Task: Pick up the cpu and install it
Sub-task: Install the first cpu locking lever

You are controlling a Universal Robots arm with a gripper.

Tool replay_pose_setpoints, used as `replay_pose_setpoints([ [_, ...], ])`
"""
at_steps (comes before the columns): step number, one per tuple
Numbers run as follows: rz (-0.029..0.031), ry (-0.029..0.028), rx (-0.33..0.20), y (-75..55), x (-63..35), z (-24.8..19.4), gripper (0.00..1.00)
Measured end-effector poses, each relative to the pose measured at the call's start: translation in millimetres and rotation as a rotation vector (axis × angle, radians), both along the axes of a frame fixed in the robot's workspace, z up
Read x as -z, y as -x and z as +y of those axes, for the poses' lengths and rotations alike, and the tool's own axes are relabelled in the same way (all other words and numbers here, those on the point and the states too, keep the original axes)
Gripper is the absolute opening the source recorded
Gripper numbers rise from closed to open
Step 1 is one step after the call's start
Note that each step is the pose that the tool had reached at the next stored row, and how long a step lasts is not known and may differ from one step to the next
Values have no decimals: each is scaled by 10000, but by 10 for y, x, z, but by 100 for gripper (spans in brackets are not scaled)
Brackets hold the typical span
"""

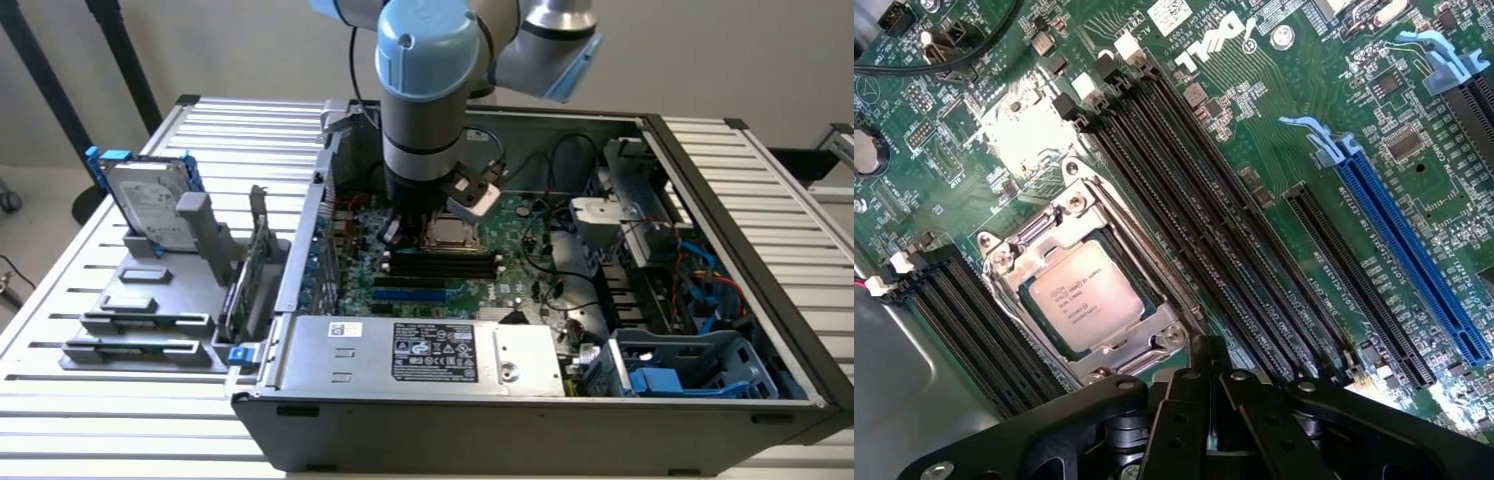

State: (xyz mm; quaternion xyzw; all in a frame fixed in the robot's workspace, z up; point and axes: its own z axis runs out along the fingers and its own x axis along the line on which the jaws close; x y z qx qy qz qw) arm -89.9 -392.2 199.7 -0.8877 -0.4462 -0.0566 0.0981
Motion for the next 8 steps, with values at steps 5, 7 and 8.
replay_pose_setpoints([
  [5,1,4,1,3,10,4,11],
  [7,-1,23,6,7,12,5,11],
  [8,-2,43,7,8,13,5,11],
])
